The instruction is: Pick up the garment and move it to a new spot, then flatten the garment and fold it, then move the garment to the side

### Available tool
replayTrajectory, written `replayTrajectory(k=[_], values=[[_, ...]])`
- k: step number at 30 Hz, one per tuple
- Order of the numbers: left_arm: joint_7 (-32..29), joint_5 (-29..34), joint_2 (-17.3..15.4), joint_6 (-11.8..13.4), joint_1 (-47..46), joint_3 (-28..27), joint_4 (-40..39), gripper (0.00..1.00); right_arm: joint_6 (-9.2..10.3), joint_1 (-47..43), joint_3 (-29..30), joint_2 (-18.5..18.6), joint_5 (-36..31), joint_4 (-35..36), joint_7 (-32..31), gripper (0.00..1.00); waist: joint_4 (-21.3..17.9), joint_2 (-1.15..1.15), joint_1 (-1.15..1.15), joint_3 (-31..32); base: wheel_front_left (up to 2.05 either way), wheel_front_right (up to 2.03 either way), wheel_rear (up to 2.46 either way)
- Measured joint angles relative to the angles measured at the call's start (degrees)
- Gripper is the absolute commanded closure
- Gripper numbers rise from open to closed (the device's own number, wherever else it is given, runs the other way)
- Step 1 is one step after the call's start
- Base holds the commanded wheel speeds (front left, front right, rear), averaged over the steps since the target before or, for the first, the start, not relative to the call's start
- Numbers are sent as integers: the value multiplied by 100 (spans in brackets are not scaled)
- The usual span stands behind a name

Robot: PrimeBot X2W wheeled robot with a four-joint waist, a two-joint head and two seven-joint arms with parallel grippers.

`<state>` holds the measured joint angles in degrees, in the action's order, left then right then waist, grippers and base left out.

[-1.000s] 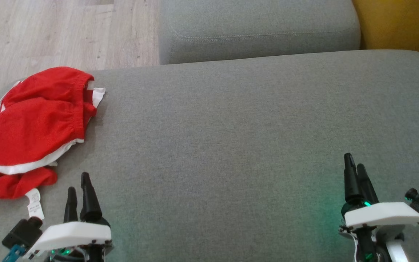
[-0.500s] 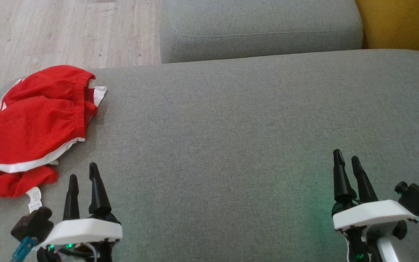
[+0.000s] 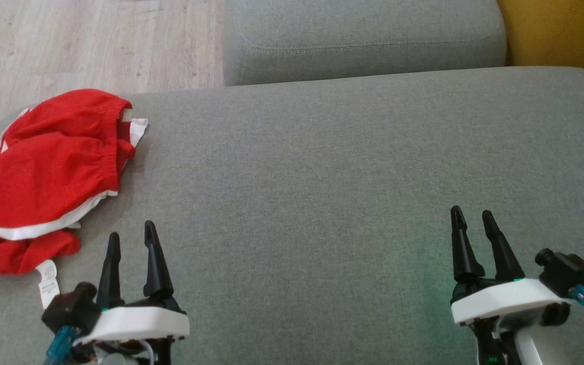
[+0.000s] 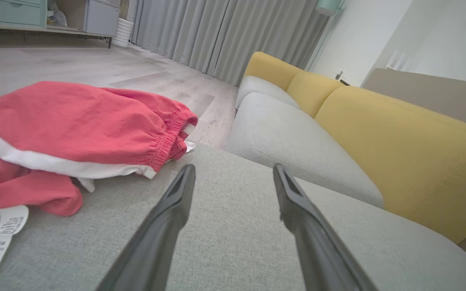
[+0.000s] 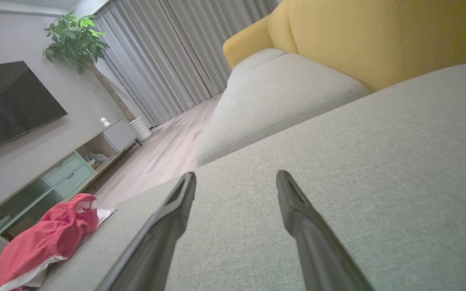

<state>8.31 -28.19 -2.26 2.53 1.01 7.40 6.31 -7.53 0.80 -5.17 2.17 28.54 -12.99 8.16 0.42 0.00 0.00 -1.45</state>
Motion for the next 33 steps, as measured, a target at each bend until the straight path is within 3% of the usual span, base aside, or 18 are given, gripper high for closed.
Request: replayTrajectory(k=[22,33], values=[[347,1443,-16,8,2,155,151,0,0,102,91,9,-1594,-305,374,0,-28,0,0,22,0,0,0],[545,2169,-19,158,14,176,431,0,0,103,100,12,-2416,-617,519,0,-71,0,0,105,0,0,0]])
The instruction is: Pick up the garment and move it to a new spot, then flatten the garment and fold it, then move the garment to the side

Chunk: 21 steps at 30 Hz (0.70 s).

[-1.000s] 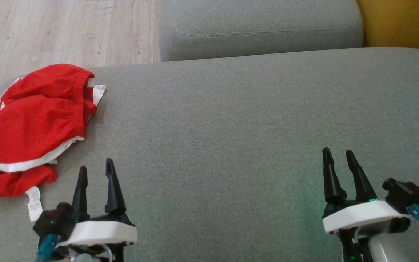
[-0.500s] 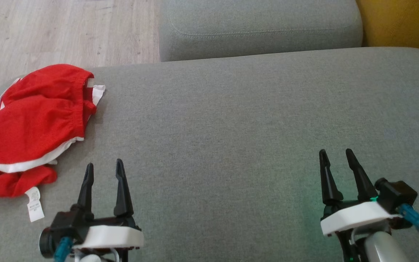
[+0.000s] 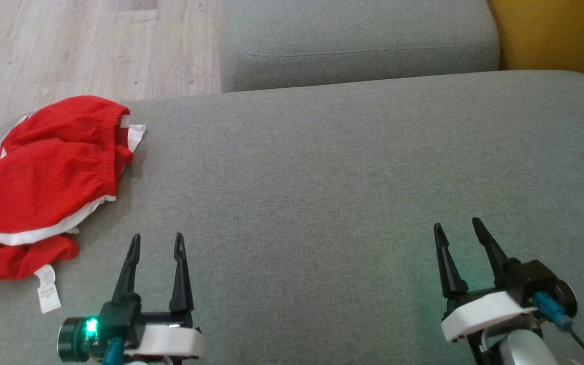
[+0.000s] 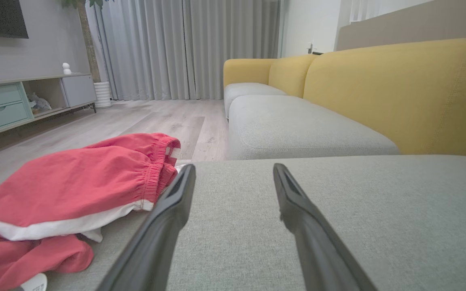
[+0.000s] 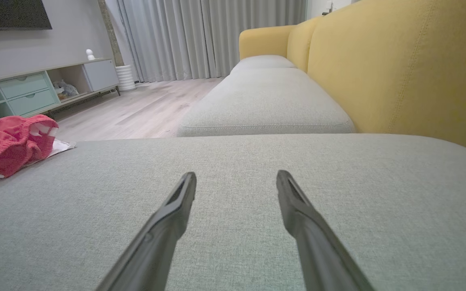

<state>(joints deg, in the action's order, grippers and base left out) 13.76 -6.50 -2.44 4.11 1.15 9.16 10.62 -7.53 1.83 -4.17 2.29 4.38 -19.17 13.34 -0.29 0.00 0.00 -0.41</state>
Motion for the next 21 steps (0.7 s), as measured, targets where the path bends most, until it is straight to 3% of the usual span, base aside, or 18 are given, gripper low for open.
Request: replayTrajectory(k=[15,21], values=[[53,227,0,34,-4,-1,247,0,0,26,31,3,-293,-87,102,0,13,0,0,-7,0,0,0],[53,192,0,-24,-37,1,355,0,0,24,87,5,-293,-105,102,0,207,0,0,14,0,0,0]])
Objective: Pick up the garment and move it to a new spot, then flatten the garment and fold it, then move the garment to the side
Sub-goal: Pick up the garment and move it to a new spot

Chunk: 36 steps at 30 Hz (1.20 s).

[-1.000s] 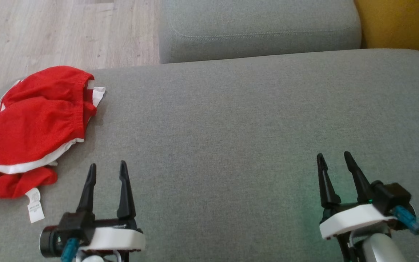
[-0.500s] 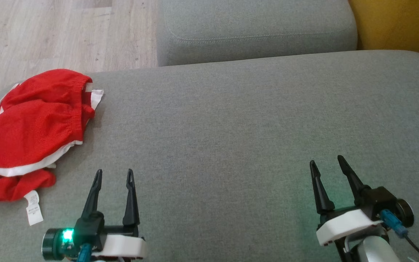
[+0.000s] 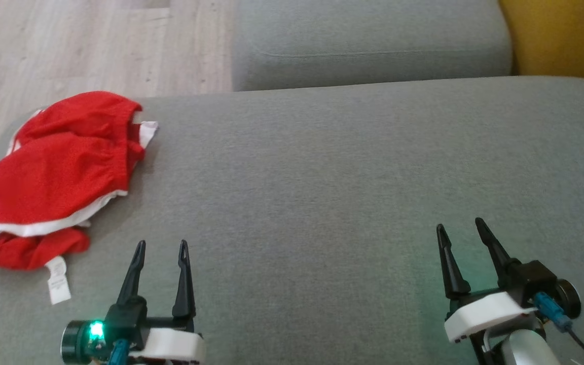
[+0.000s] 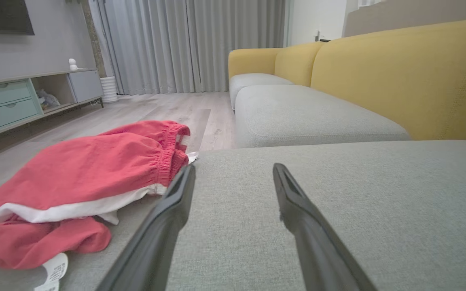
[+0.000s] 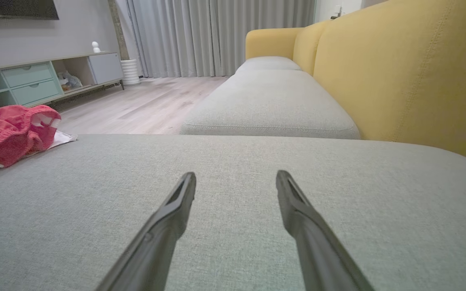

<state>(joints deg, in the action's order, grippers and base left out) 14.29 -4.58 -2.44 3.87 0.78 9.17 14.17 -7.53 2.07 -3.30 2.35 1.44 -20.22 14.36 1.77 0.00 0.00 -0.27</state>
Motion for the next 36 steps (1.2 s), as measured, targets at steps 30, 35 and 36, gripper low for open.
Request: replayTrajectory(k=[30,35,36], values=[[16,151,-23,328,245,-179,-592,0,0,-163,-103,0,-275,271,1,0,2538,0,0,-76,0,0,0],[18,367,-94,426,-193,-298,-1078,0,0,-120,22,1,-676,332,1,0,2489,0,0,-459,0,0,0],[19,424,-151,426,-389,-298,-1173,0,0,-99,73,1,-779,356,1,0,2466,0,0,-556,0,0,0]])
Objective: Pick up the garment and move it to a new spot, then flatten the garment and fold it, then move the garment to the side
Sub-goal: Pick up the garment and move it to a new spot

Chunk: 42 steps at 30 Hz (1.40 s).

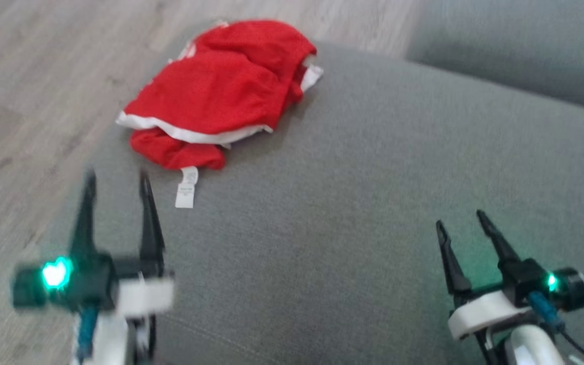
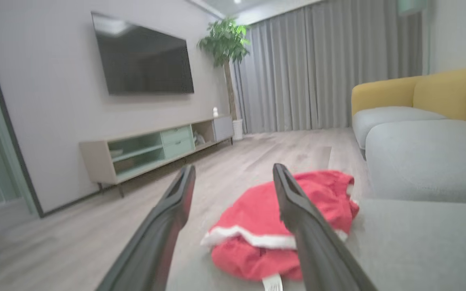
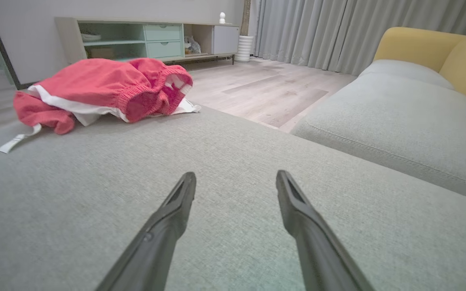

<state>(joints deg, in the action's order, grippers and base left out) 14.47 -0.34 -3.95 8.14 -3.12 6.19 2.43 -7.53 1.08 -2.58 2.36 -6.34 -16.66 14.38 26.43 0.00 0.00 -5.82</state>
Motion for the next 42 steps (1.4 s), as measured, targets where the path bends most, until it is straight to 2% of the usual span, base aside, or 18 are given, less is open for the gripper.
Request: replayTrajectory(k=[2,6,12,18,21,25,29,30,31,37,42], values=[[15,103,-116,-14,-457,12,-143,0,0,115,98,1,-203,56,0,0,-51,0,-1,-207,0,0,0],[27,107,-365,-223,-1546,-4,-19,0,0,437,259,14,-587,261,0,0,-181,0,-1,-673,0,0,0],[11,16,-622,-638,-3304,-65,1691,0,0,801,345,403,-808,544,0,0,-378,0,-2,-1465,0,0,0],[-667,-113,-602,-1027,-5121,67,3360,0,0,954,457,734,-894,985,60,0,-514,0,-1,-2190,0,0,0],[-1229,-120,-584,-1115,-5531,103,4196,0,0,1015,371,812,-928,1207,77,0,-599,0,0,-2429,0,0,0],[-1990,-120,-602,-1015,-5646,108,5302,0,0,1141,254,873,-938,1358,86,0,-752,0,0,-2615,0,0,0],[-1897,-178,-606,-1005,-5756,86,5726,0,0,1252,218,875,-938,1414,120,0,-863,0,0,-2728,0,0,0],[-1758,-180,-609,-985,-5818,78,5769,67,0,1262,219,873,-938,1432,120,0,-875,0,0,-2750,0,0,0],[-1615,-189,-605,-984,-5881,80,5811,100,0,1264,221,873,-938,1447,124,0,-880,0,0,-2767,0,0,0],[-801,-219,-646,-981,-6089,101,5939,100,0,1266,266,850,-947,1326,124,0,-847,0,0,-2654,0,0,0],[-443,-146,-781,-959,-6322,191,5900,100,0,1336,260,745,-945,1053,116,0,-869,0,-1,-2398,0,0,0]])
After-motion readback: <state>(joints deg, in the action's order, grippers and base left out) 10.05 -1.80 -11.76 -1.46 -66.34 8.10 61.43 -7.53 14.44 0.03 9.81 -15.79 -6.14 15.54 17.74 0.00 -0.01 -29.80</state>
